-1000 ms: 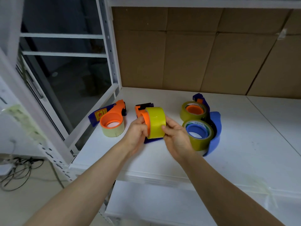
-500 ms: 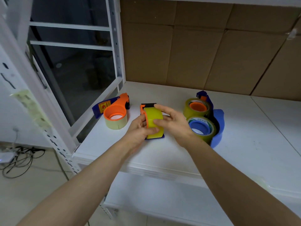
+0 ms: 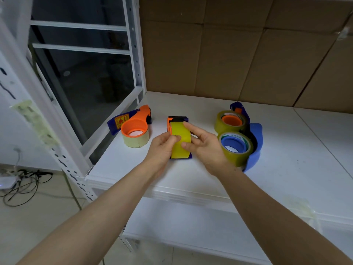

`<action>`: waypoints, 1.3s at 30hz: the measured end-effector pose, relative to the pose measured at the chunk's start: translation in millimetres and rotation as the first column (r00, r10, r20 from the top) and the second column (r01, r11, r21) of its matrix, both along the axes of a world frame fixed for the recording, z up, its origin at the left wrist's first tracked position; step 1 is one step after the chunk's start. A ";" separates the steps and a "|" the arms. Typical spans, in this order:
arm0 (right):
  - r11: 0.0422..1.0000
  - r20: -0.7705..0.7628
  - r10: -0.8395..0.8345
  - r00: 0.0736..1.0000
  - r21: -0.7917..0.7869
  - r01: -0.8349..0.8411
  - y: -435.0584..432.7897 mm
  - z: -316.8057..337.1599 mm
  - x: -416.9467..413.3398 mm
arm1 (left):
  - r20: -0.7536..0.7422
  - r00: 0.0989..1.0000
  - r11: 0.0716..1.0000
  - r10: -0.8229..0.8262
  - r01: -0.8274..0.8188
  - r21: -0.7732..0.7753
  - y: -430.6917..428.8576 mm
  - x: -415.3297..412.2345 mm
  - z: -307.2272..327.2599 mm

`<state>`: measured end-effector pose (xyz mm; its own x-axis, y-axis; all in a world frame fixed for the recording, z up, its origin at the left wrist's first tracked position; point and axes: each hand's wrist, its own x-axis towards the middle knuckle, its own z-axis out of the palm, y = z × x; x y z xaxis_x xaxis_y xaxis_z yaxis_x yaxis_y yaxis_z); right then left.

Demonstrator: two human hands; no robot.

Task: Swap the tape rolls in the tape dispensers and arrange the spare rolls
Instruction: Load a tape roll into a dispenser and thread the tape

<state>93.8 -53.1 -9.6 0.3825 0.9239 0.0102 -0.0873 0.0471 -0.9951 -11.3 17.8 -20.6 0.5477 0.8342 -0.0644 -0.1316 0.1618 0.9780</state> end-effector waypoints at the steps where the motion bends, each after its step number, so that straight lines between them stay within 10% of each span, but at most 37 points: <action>1: 1.000 0.003 -0.007 1.000 -0.001 0.007 0.5 -0.1 -0.6 | -0.002 1.000 1.000 0.007 -0.007 0.015 -0.4 0.5 -0.6; 8: 0.998 0.140 -0.059 0.988 -0.021 0.063 0.7 1.1 -6.1 | 0.000 1.000 0.999 0.017 -0.017 0.039 -0.6 1.1 -2.6; 12: 0.966 0.662 -0.200 0.722 0.009 0.259 3.1 3.8 -1.7 | -0.014 1.000 0.999 0.011 -0.010 0.041 0.8 -0.4 -0.7; 26: 0.948 0.879 -0.236 0.414 0.114 0.298 4.6 15.2 1.3 | 0.108 0.988 0.989 -0.108 0.118 -0.094 9.7 -0.7 0.8; 32: 0.937 0.963 -0.267 0.032 0.252 0.243 6.5 18.5 11.4 | 0.030 0.987 0.986 -0.158 0.155 0.066 1.5 3.9 -2.2; 39: 0.953 0.944 -0.128 0.305 0.032 0.300 5.9 34.1 19.0 | 0.004 0.977 0.972 -0.212 0.211 0.101 4.2 1.7 -3.4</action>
<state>112.8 -47.2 24.5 0.3852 0.8346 0.3938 0.8866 -0.2163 -0.4088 -9.6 22.0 -24.0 0.7127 0.7011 0.0226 -0.1192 0.0893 0.9888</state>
